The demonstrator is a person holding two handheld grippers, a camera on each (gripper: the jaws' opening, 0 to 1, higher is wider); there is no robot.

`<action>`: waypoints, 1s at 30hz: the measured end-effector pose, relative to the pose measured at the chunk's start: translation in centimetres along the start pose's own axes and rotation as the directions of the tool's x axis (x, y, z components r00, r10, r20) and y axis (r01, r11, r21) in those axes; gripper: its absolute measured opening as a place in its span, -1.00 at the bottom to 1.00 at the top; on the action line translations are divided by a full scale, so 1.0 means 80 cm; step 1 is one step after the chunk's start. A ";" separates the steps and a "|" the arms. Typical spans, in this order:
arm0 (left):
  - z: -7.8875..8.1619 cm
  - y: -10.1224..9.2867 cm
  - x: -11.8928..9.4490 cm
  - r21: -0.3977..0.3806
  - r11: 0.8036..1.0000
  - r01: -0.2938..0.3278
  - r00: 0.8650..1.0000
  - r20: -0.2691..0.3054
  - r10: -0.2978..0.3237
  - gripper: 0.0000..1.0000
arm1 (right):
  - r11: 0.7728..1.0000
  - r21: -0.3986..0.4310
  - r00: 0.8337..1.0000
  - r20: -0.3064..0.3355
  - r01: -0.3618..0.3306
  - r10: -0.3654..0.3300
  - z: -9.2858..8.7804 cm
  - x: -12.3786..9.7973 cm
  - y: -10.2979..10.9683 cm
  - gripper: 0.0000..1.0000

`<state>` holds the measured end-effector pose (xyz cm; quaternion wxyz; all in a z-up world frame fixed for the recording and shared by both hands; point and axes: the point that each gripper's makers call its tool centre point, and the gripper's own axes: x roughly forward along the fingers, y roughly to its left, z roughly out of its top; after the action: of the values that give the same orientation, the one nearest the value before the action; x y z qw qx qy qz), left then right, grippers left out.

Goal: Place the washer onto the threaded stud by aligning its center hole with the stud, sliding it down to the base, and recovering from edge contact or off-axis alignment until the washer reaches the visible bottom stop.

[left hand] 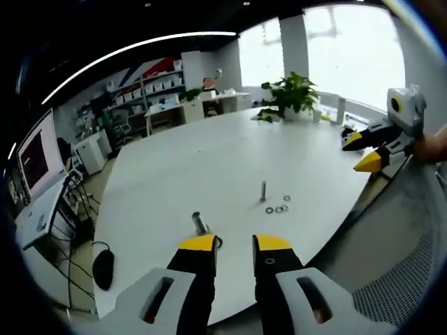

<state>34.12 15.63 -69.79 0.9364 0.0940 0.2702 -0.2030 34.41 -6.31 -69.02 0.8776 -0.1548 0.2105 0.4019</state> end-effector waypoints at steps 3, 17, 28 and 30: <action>0.001 0.001 -0.001 -0.003 1.000 -0.003 1.000 0.007 0.003 -0.63 | 1.000 -0.004 1.000 0.002 -0.002 0.002 0.000 0.001 0.001 -0.30; 0.003 -0.004 -0.001 0.022 1.000 0.004 1.000 0.009 -0.004 -0.63 | 1.000 0.013 1.000 0.021 0.008 -0.008 0.003 -0.002 -0.003 -0.31; -0.007 -0.002 0.004 0.009 1.000 0.003 0.999 -0.032 -0.003 -0.63 | 1.000 -0.006 1.000 0.014 -0.010 0.010 0.003 0.000 0.003 -0.32; -0.009 0.000 0.004 0.001 1.000 -0.003 0.999 -0.037 0.003 -0.63 | 1.000 -0.003 1.000 0.012 -0.012 0.012 0.002 0.000 0.003 -0.32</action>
<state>34.05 15.76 -70.59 0.9315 0.0988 0.2873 -0.2000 34.26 -6.09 -68.92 0.8762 -0.1523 0.2057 0.4084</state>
